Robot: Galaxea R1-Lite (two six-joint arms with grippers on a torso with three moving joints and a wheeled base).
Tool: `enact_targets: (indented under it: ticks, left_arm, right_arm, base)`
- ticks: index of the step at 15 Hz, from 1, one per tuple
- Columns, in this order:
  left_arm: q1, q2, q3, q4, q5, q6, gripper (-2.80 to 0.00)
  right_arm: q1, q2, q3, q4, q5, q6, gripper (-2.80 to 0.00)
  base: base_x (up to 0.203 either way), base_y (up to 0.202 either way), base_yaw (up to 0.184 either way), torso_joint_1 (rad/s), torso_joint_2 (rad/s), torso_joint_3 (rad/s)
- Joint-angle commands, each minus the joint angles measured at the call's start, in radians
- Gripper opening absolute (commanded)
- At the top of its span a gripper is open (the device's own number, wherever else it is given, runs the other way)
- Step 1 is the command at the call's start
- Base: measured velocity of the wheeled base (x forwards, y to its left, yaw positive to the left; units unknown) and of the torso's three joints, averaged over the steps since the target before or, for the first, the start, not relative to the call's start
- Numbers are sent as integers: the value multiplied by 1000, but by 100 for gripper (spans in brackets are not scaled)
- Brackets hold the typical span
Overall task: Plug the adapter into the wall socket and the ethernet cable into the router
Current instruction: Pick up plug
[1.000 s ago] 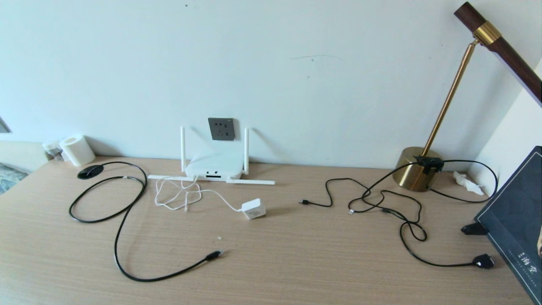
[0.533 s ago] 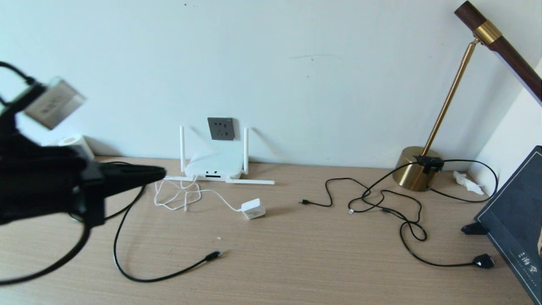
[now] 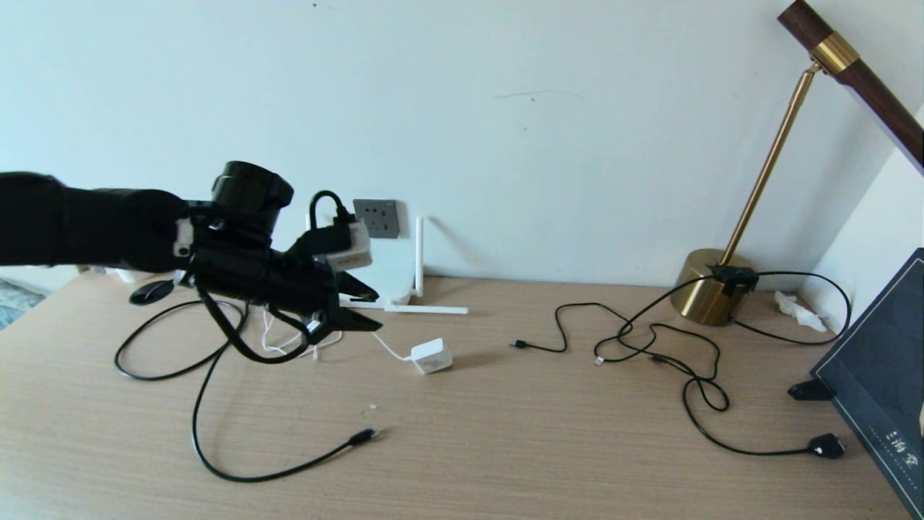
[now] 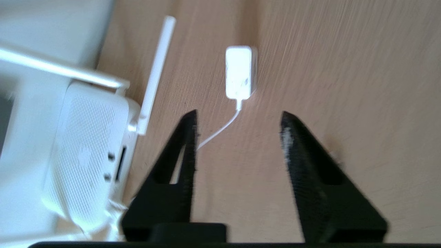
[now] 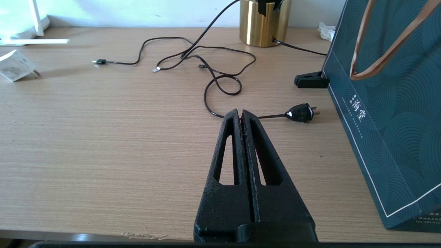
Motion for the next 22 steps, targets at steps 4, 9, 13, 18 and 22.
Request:
enact_targets:
  ticks: [4,9,13,18,22]
  left_arm:
    - [-17,310,-366,241,7,371,0]
    - [-134,388,-456,399,72,331,0]
    - [-164,415,-464,389,81,138,0]
    - [-164,415,-467,361,92,62,0]
    - [-157,430,-467,275,115,24,0]
  right_arm:
    - [0,2,0,0,0,0,-280]
    - [0,2,0,0,-1,0,-280]
    - [0,2,0,0,0,0,-280]
    - [0,2,0,0,0,0,-280]
    - [0,2,0,0,0,0,-280]
  base:
    - [0,0,0,0,0,0]
    - [0,0,0,0,0,0]
    - [0,0,0,0,0,0]
    - [0,0,0,0,0,0]
    - [0,0,0,0,0,0]
